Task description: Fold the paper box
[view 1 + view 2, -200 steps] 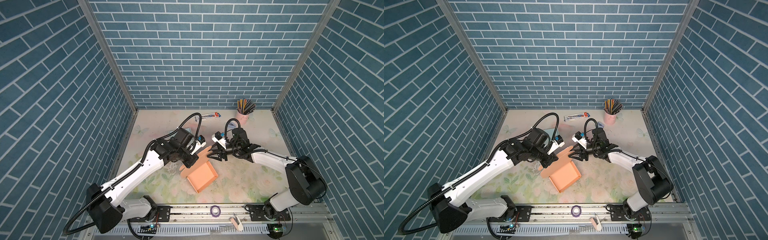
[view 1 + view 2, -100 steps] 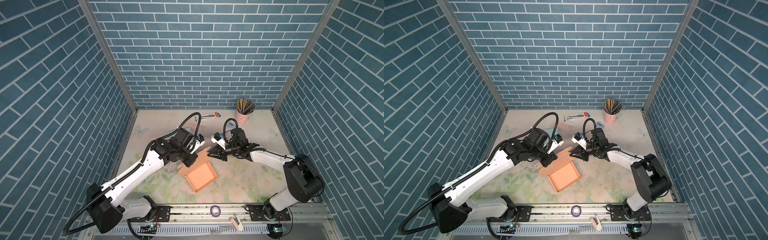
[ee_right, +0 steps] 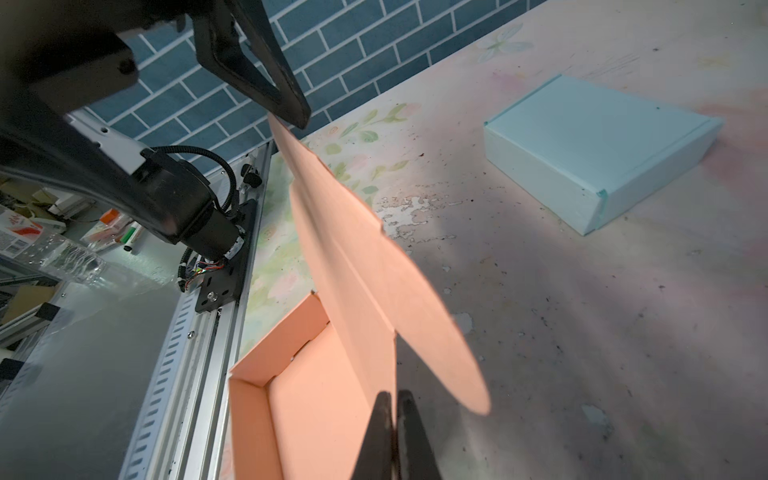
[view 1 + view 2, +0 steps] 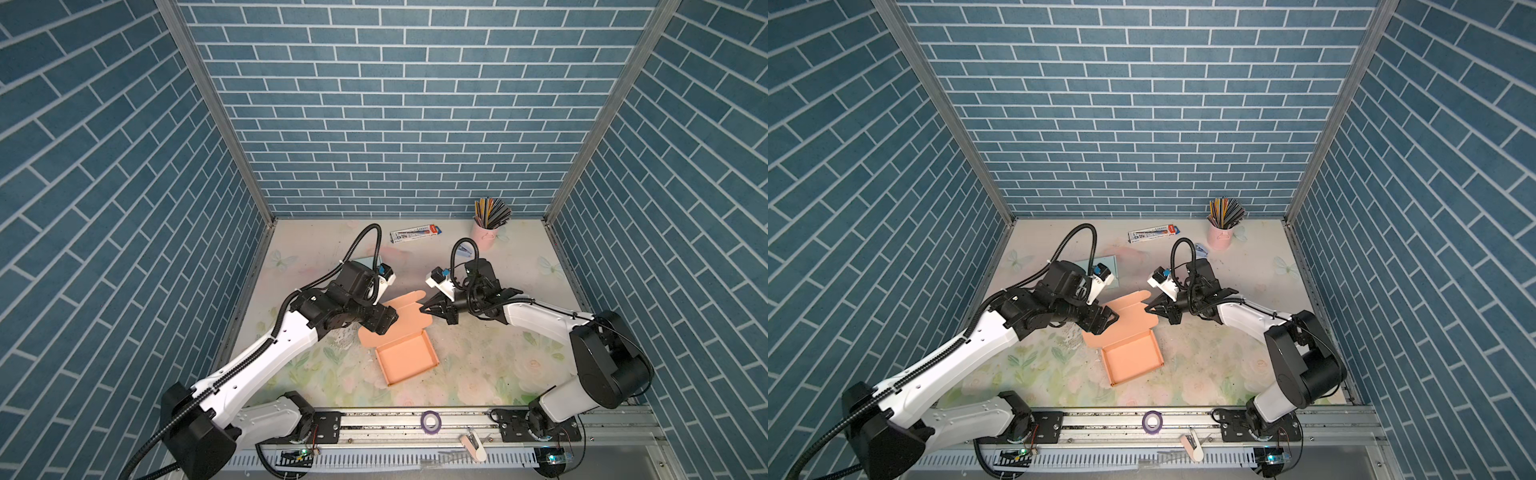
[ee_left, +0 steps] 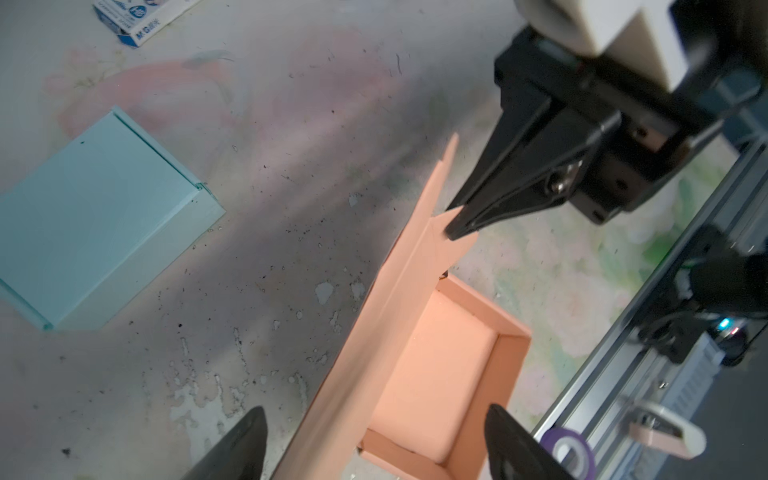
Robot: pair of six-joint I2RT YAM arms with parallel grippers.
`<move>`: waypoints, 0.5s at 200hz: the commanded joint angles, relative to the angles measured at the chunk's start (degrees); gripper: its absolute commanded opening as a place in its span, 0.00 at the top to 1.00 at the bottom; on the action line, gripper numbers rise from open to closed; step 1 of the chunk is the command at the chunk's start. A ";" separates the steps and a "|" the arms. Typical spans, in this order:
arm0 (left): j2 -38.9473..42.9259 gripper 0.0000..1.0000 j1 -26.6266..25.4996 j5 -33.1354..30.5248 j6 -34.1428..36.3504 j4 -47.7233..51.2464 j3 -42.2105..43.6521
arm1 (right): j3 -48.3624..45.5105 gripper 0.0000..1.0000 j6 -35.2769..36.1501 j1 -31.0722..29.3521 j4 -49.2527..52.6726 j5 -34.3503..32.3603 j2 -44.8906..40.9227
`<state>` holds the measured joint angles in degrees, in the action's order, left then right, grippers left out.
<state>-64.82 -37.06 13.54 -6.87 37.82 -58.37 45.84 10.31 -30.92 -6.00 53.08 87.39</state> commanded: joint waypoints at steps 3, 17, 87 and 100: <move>2.44 0.11 3.12 4.56 -4.65 -7.86 3.70 | -3.12 0.96 -1.13 1.21 -5.20 -1.94 -3.12; 3.75 0.11 6.26 9.74 -7.38 -13.35 7.11 | -4.38 0.97 -1.88 1.86 -6.51 -2.89 -4.25; 7.87 0.11 11.87 15.20 -14.89 -32.92 23.40 | -8.14 0.99 -4.79 4.15 -12.02 -6.23 -5.15; 7.23 0.11 11.90 15.39 -15.74 -35.43 25.66 | -8.30 0.99 -4.94 4.37 -12.36 -6.40 -5.05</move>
<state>-57.47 -25.63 26.89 -19.77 10.96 -35.97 37.74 5.82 -27.14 -15.77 47.35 82.35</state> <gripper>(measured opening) 0.888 0.048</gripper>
